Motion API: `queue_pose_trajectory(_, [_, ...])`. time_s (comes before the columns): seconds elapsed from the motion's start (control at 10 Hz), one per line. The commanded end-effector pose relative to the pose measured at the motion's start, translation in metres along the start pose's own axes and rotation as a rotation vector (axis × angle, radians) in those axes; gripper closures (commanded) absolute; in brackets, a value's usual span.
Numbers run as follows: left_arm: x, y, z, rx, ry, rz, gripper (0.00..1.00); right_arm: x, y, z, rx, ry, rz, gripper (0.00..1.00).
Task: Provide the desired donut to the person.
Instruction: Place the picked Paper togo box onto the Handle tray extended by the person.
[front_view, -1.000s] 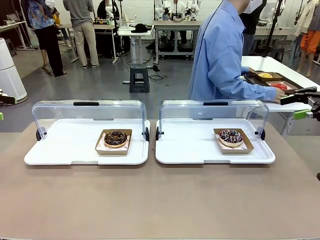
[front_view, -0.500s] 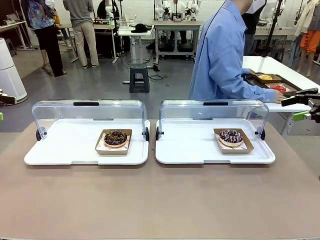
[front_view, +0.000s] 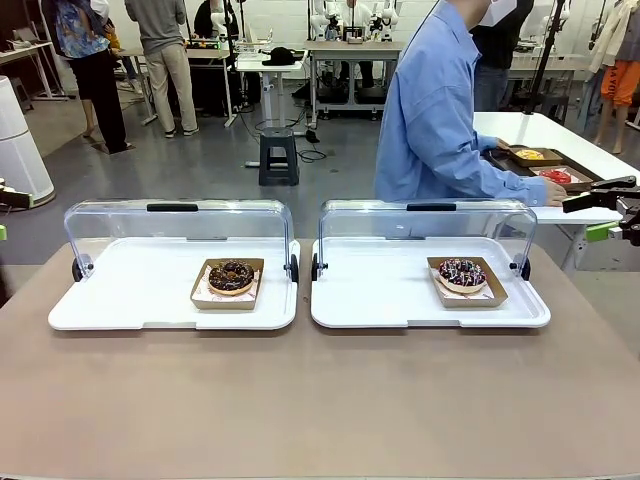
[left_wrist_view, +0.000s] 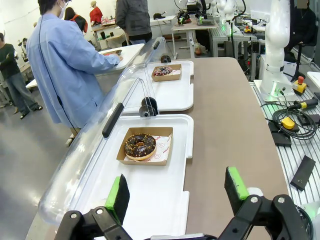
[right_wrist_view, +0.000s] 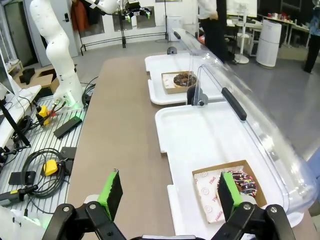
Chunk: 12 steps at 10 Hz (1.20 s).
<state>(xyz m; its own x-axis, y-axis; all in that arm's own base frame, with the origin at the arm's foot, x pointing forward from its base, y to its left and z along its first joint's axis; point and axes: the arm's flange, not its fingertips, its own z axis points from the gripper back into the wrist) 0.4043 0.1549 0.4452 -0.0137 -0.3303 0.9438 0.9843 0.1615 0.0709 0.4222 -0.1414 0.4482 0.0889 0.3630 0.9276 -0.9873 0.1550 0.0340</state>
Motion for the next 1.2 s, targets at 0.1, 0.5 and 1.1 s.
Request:
queue_pose_trajectory(0.1, [0.0005, -0.0004, 0.0011, 0.005, -0.007, -0.005, 0.0, -0.0002, 0.0009, 0.0011, 0.001, -0.004, -0.001, 0.0])
queue_pose_trajectory(0.5, [0.0005, -0.0004, 0.0011, 0.005, -0.007, -0.005, 0.0, -0.0002, 0.0009, 0.0011, 0.001, -0.004, -0.001, 0.0])
queue_pose_trajectory(1.1, [0.0005, -0.0004, 0.0011, 0.005, -0.007, -0.005, 0.0, -0.0002, 0.0009, 0.0011, 0.001, -0.004, -0.001, 0.0])
